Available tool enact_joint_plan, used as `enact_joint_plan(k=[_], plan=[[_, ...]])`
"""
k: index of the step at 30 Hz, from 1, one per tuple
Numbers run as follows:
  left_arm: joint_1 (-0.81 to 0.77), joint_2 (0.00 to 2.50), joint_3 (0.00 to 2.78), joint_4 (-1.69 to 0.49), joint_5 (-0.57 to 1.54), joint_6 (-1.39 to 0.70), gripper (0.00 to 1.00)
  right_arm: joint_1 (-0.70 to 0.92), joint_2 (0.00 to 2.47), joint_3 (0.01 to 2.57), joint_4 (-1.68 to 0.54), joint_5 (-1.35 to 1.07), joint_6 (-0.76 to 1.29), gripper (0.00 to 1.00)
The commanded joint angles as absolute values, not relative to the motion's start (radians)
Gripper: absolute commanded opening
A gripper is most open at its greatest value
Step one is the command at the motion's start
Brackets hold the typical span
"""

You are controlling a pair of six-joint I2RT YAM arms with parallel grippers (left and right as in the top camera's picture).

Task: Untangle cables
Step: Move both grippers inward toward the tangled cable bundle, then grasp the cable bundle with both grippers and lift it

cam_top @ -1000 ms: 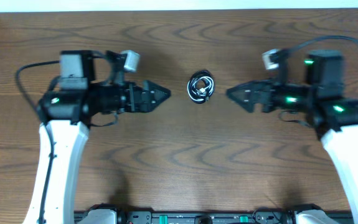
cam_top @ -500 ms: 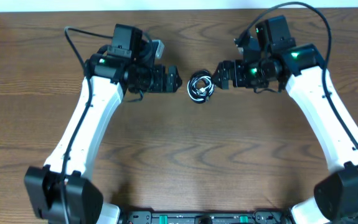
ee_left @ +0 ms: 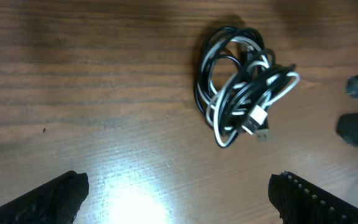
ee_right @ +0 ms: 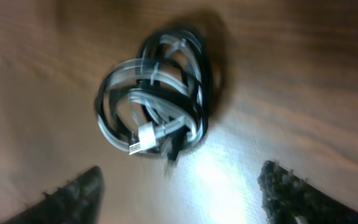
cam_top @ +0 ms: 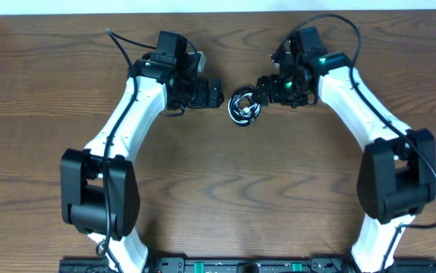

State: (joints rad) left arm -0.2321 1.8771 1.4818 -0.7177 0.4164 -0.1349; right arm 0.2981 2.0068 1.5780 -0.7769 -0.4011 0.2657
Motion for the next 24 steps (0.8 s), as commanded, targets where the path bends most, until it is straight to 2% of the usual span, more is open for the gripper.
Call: enact_joint_plan(k=[1, 2, 10, 13, 14, 21, 22, 24], plan=[[-0.233, 1.903, 1.500, -0.708, 0.410, -0.141, 0.98, 0.318, 2.059, 1.594, -0.722, -0.429, 0.275, 0.64], [-0.233, 1.908, 1.500, -0.708, 0.410, -0.141, 0.98, 0.320, 2.070, 1.594, -0.711, -0.429, 0.285, 0.58], [-0.233, 1.924, 1.498, -0.708, 0.410, -0.141, 0.98, 0.348, 2.144, 1.593, -0.658, -0.427, 0.292, 0.56], [-0.233, 1.924, 1.498, -0.708, 0.410, -0.141, 0.98, 0.357, 2.156, 1.593, -0.639, -0.408, 0.292, 0.50], [-0.233, 1.924, 1.498, -0.708, 0.410, -0.141, 0.98, 0.357, 2.157, 1.593, -0.634, -0.392, 0.292, 0.40], [-0.233, 1.924, 1.498, -0.708, 0.410, -0.141, 0.98, 0.357, 2.157, 1.593, -0.618, -0.385, 0.292, 0.05], [-0.233, 1.924, 1.497, -0.708, 0.410, -0.141, 0.98, 0.357, 2.157, 1.593, -0.620, -0.396, 0.292, 0.02], [-0.233, 1.924, 1.495, -0.709, 0.410, -0.141, 0.98, 0.357, 2.157, 1.593, -0.620, -0.429, 0.292, 0.01]])
